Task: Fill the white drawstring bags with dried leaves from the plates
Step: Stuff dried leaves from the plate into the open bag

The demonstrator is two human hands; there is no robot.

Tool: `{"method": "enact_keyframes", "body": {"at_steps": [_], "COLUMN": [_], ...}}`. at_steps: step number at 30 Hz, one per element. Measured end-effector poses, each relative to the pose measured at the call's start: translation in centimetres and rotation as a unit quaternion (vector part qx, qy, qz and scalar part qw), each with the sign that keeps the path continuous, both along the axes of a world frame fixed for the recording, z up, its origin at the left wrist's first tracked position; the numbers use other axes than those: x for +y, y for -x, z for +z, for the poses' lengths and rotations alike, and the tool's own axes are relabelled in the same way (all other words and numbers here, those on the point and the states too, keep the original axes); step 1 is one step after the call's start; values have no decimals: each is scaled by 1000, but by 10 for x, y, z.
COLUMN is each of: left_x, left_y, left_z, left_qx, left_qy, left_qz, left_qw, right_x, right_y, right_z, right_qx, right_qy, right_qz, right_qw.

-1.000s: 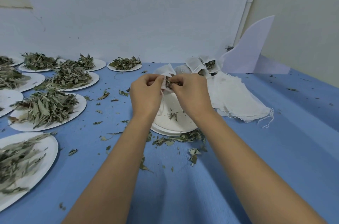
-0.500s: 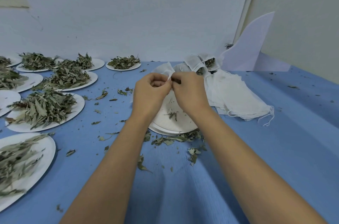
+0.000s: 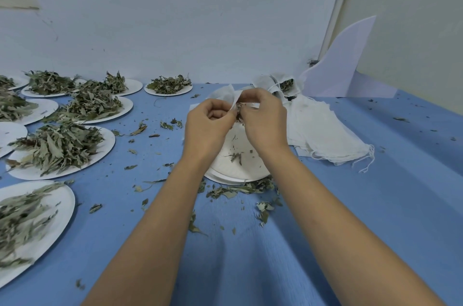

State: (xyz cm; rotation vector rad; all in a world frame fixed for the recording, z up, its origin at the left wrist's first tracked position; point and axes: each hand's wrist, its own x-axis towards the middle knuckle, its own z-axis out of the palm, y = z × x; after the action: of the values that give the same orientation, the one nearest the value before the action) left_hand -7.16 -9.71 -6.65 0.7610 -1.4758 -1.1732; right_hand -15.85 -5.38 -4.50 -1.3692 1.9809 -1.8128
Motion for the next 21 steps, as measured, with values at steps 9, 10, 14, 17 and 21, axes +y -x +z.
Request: {"method": "enact_keyframes", "body": {"at_steps": [9,10,14,17,21], "left_x": [1,1,-2,-3,-1], "left_y": [-4,-4,-6,-7,-5], "left_z": [5,5,4,5,6], "left_qx": [35,34,37,47,58], "left_qy": [7,5,0,0,2], "left_qz": [-39,-41,-32,-20,-30], "left_qw": [999,999,999,999,998], "right_x": [2,3,0,0,3], "right_y": [1,0,-4,-4,-1], "right_z": [4,6,13,14,9], "right_qx": [13,24,19,12,31], "right_qy": [14,0,-65,-67,-20], "right_qz": [-4,1,55,71,43], "right_qw": [1000,1000,996,995,998]}}
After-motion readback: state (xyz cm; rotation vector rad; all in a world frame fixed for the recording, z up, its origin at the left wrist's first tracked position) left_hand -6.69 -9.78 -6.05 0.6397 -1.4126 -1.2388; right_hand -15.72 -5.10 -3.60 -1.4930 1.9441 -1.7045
